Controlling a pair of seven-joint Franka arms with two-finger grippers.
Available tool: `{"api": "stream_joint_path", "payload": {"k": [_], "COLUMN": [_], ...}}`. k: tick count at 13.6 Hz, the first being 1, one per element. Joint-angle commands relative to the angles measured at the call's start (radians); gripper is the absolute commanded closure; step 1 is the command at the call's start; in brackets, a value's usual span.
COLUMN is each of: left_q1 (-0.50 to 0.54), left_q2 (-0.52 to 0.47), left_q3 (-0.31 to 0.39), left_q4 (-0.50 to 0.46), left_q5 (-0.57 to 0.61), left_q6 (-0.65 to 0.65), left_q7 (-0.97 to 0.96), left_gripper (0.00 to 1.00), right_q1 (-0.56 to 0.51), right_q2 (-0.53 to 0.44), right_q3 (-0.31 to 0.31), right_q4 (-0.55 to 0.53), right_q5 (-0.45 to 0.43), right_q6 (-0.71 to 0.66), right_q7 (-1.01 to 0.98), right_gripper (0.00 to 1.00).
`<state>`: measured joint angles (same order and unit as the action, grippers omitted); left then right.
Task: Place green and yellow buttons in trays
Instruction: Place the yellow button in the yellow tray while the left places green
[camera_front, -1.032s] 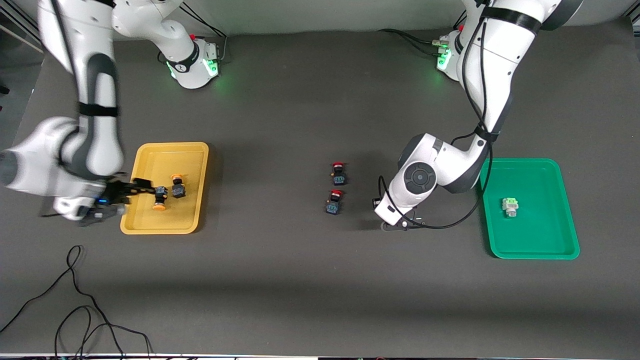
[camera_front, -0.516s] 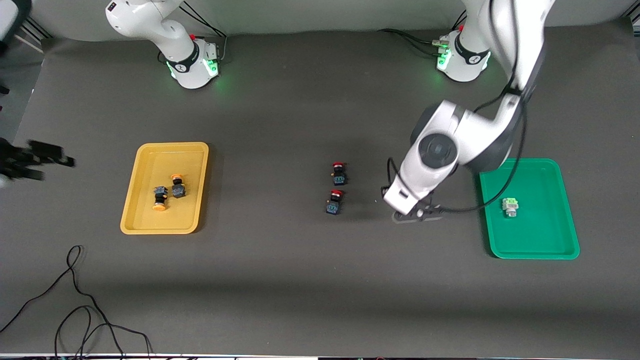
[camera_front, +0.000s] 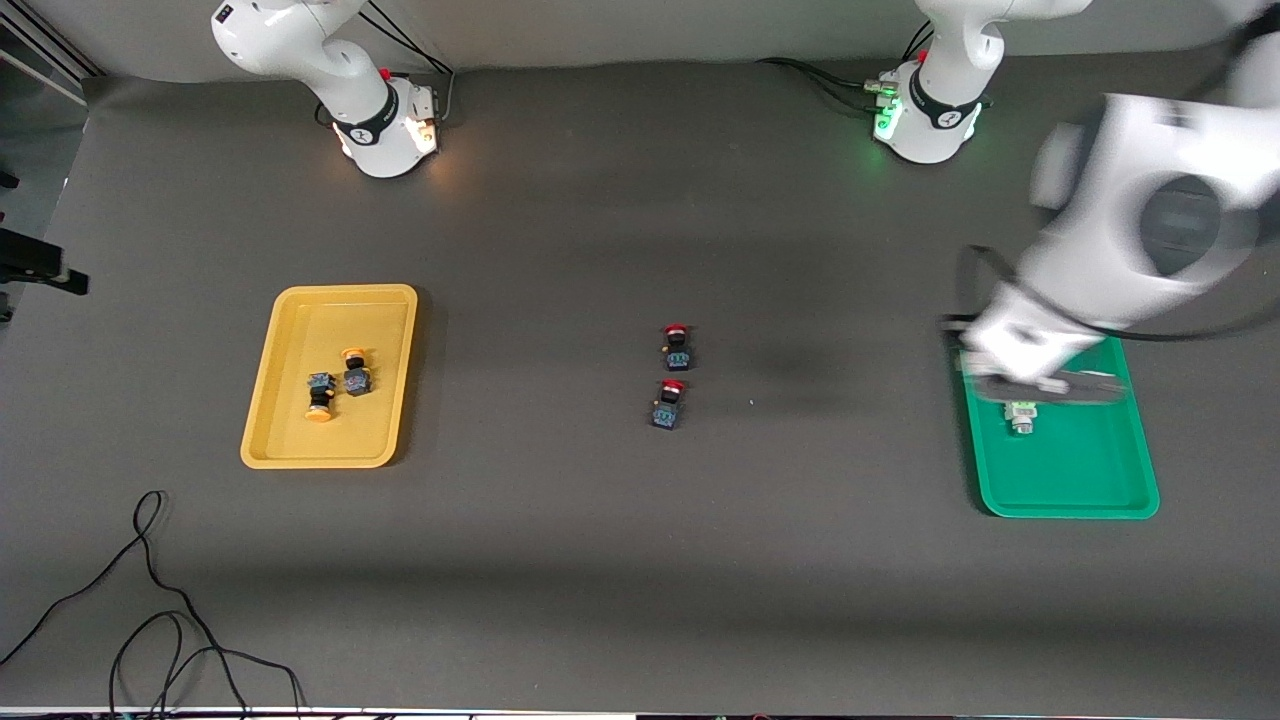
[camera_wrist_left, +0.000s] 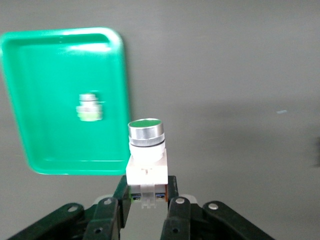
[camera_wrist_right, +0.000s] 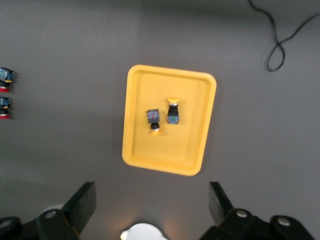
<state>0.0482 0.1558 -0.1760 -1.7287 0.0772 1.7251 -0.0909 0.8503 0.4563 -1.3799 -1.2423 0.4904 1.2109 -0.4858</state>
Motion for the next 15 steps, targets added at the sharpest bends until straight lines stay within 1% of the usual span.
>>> {"api": "stream_joint_path", "payload": {"k": [1, 3, 4, 6, 7, 10, 11, 13, 14, 15], "left_q1": [0.2, 0.304, 0.34, 0.38, 0.39, 0.394, 0.392, 0.394, 0.394, 0.392], "left_q2": [-0.003, 0.048, 0.071, 0.114, 0.148, 0.26, 0.284, 0.326, 0.343, 0.353], "left_q3": [-0.013, -0.013, -0.013, -0.013, -0.013, -0.002, 0.001, 0.003, 0.003, 0.003], "left_q4": [-0.032, -0.044, -0.076, -0.179, -0.21, -0.213, -0.21, -0.209, -0.206, -0.204], "left_q5": [0.009, 0.01, 0.01, 0.01, 0.01, 0.012, 0.012, 0.012, 0.012, 0.012], "left_q6": [0.005, 0.057, 0.117, 0.294, 0.363, 0.508, 0.534, 0.592, 0.611, 0.628], "left_q7": [0.239, 0.347, 0.377, 0.393, 0.393, 0.393, 0.393, 0.393, 0.393, 0.392], "left_gripper": [1.0, 1.0, 1.0, 1.0, 1.0, 1.0, 1.0, 1.0, 1.0, 0.75], "right_q1": [0.062, 0.075, 0.073, 0.075, 0.076, 0.078, 0.078, 0.064, 0.058, 0.044], "right_q2": [0.03, 0.028, 0.028, 0.028, 0.028, 0.03, 0.028, 0.012, 0.002, -0.004], "right_q3": [0.005, 0.005, 0.004, 0.004, 0.004, 0.012, 0.03, 0.108, 0.137, 0.16], "right_q4": [0.014, 0.009, 0.009, 0.011, 0.012, 0.011, 0.015, 0.021, 0.021, 0.021], "right_q5": [-0.036, -0.036, -0.036, -0.036, -0.036, -0.041, -0.061, -0.139, -0.156, -0.165], "right_q6": [-0.016, -0.019, -0.019, -0.019, -0.019, -0.019, -0.016, -0.01, -0.008, -0.007], "right_q7": [0.177, 0.193, 0.191, 0.193, 0.193, 0.193, 0.193, 0.193, 0.194, 0.197], "right_gripper": [0.0, 0.0, 0.0, 0.0, 0.0, 0.0, 0.0, 0.0, 0.0, 0.0]}}
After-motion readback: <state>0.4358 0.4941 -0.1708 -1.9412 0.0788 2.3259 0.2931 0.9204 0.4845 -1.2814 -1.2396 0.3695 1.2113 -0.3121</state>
